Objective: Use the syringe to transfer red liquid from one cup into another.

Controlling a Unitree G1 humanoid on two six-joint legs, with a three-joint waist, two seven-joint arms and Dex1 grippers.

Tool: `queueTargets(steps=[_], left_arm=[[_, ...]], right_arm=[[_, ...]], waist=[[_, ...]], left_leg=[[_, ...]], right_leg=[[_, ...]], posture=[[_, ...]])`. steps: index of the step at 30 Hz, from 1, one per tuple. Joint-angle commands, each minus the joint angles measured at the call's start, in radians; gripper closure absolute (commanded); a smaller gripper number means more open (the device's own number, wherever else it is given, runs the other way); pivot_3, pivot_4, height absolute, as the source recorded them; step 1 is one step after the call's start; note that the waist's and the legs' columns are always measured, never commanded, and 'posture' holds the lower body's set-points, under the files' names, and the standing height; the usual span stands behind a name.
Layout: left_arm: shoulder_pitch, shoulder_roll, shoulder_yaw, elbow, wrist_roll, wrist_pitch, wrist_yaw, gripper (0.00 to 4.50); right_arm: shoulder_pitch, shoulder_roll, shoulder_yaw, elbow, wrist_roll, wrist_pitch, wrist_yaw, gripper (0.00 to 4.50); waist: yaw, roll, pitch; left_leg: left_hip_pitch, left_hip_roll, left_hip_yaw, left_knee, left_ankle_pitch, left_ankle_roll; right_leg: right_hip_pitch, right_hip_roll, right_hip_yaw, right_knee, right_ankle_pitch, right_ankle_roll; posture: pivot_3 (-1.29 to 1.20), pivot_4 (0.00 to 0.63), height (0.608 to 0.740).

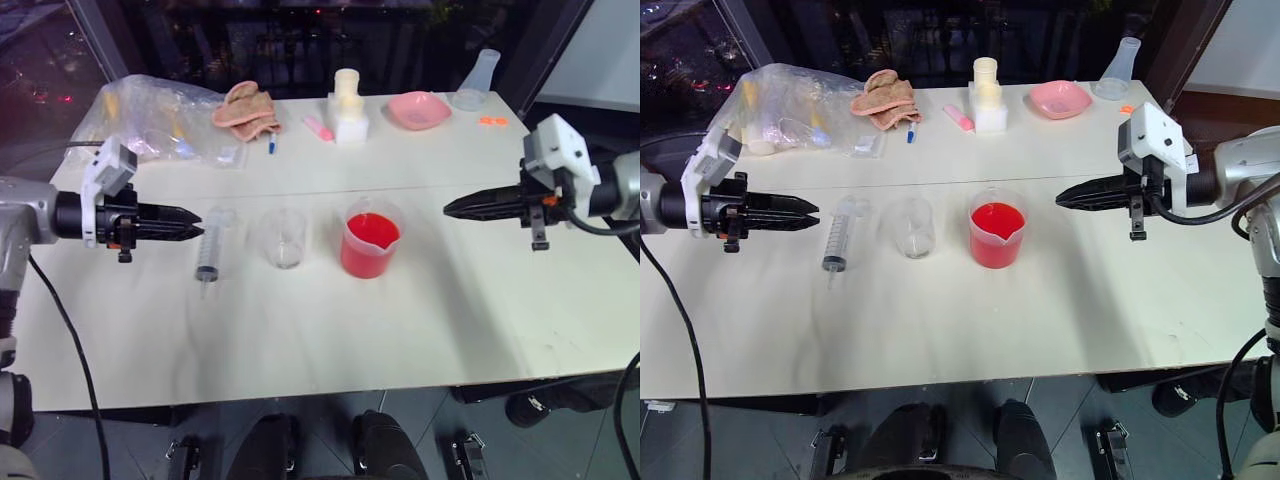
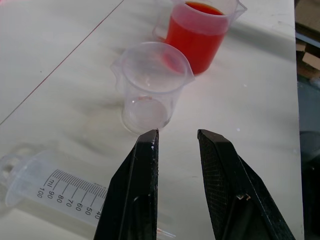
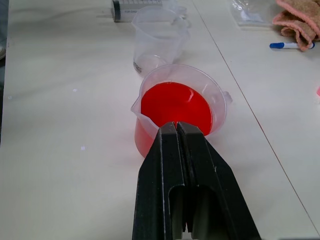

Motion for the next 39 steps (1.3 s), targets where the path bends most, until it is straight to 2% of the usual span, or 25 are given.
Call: queueTargets(steps=[1, 30, 34, 39], left_arm=[[0.002, 0.027, 0.045, -0.022, -0.009, -0.012, 0.007, 3.26], [0.013, 0.014, 0.06, -0.023, -0.008, -0.003, 0.053, 3.26], [0.003, 0.012, 0.056, -0.023, 0.005, 0.017, 0.104, 3.26], [-0.049, -0.013, 0.04, -0.044, 0.017, 0.153, 0.248, 3.26]], right_arm=[[-0.032, 0.003, -0.017, -0.013, 0.009, -0.011, 0.005, 4.5], [-0.042, 0.015, -0.003, -0.002, -0.007, -0.036, 0.008, 4.5], [-0.045, 0.025, -0.001, -0.001, -0.01, -0.039, 0.008, 4.5], [-0.048, 0.042, 0.007, 0.01, -0.022, -0.054, 0.011, 4.5]], waist=[[0.0, 0.0, 0.0], [0.0, 0.0, 0.0], [0.0, 0.0, 0.0], [0.001, 0.0, 0.0]], left_leg=[[0.0, 0.0, 0.0, 0.0, 0.0, 0.0], [0.0, 0.0, 0.0, 0.0, 0.0, 0.0], [0.0, 0.0, 0.0, 0.0, 0.0, 0.0], [0.0, 0.0, 0.0, 0.0, 0.0, 0.0]], right_leg=[[0.0, 0.0, 0.0, 0.0, 0.0, 0.0], [0.0, 0.0, 0.0, 0.0, 0.0, 0.0], [0.0, 0.0, 0.0, 0.0, 0.0, 0.0], [0.0, 0.0, 0.0, 0.001, 0.0, 0.0]], posture=[[0.0, 0.15, 0.74], [0.0, 0.15, 0.74], [0.0, 0.15, 0.74], [0.0, 0.15, 0.74]])
